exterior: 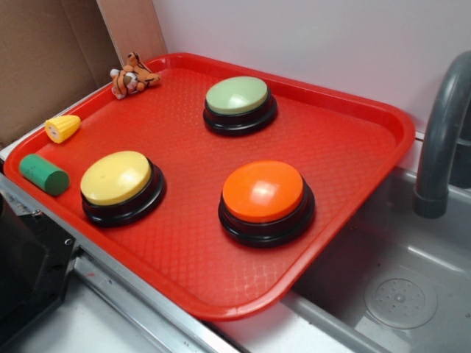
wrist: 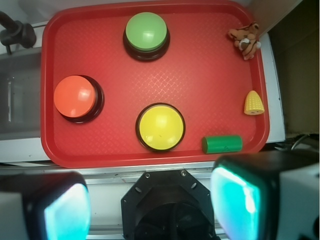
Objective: Push the green button.
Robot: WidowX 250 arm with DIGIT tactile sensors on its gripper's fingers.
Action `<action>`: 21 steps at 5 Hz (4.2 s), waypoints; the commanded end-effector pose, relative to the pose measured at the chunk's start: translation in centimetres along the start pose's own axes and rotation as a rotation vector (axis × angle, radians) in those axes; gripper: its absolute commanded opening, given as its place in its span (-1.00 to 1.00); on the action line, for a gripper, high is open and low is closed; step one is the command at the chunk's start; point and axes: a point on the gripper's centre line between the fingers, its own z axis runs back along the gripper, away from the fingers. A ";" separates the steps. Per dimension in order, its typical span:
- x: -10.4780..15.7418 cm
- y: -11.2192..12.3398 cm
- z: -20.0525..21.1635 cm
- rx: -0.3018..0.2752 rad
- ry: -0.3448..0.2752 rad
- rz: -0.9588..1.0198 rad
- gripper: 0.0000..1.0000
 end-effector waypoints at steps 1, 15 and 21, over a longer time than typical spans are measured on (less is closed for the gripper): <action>0.0 0.0 0.0 0.000 0.000 0.000 1.00; 17.2 2.1 -20.4 0.003 -0.022 0.002 1.00; 11.0 3.8 -9.9 0.039 -0.166 0.056 1.00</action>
